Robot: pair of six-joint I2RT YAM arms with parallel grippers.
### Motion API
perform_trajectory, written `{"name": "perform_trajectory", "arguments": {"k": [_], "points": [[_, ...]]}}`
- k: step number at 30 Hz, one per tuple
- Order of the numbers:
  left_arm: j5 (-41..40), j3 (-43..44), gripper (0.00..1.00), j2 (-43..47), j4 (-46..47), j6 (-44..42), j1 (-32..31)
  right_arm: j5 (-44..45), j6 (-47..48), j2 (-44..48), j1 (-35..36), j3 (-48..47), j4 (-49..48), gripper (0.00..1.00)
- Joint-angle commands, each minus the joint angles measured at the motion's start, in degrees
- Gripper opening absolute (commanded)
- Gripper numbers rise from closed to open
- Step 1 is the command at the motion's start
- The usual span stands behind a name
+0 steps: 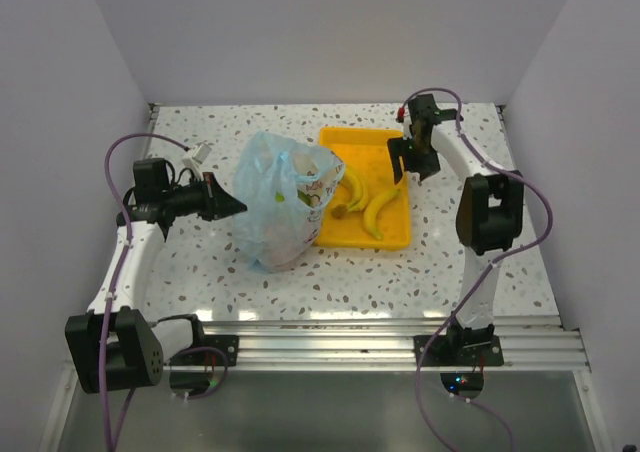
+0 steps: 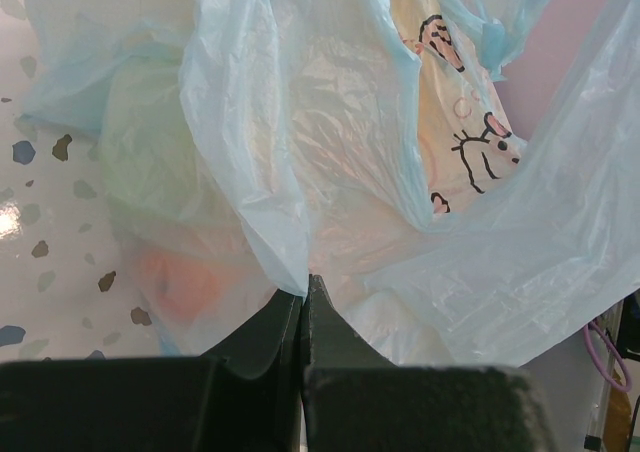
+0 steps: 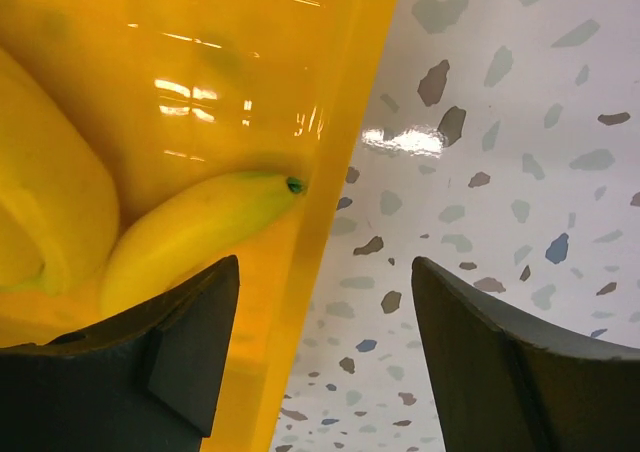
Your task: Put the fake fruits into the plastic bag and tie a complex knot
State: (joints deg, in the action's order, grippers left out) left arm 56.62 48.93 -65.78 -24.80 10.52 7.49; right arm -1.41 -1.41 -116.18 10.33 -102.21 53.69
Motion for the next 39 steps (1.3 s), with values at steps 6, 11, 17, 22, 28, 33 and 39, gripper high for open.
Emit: {"name": "perform_trajectory", "arguments": {"k": [6,11,17,22,28,33,39], "points": [[0.4,0.1,0.00,0.7,2.4,0.0,0.5,1.2,1.1,-11.0,0.4,-13.9,6.0,0.60],[0.2,0.0,0.00,0.8,2.2,-0.2,0.6,-3.1,-0.4,-14.5,0.0,-15.2,8.8,0.33],[0.4,-0.1,0.00,0.8,2.3,-0.1,0.9,-7.5,-4.1,-12.9,-5.0,-15.2,8.9,0.00],[0.4,0.0,0.00,0.7,2.5,0.1,0.9,-13.3,-12.1,-9.6,-13.0,-13.7,7.4,0.00],[0.2,0.0,0.00,0.1,2.2,0.1,0.8,-20.4,-29.6,-3.7,-15.2,0.0,-4.5,0.00],[-0.1,0.8,0.00,0.0,1.3,-0.2,1.0,-30.9,-49.7,-1.2,-13.6,13.5,-22.8,0.44],[-0.3,0.7,0.00,0.5,1.0,-0.4,1.1,-39.2,-47.7,-0.3,-11.5,12.9,-26.1,0.62]]}}
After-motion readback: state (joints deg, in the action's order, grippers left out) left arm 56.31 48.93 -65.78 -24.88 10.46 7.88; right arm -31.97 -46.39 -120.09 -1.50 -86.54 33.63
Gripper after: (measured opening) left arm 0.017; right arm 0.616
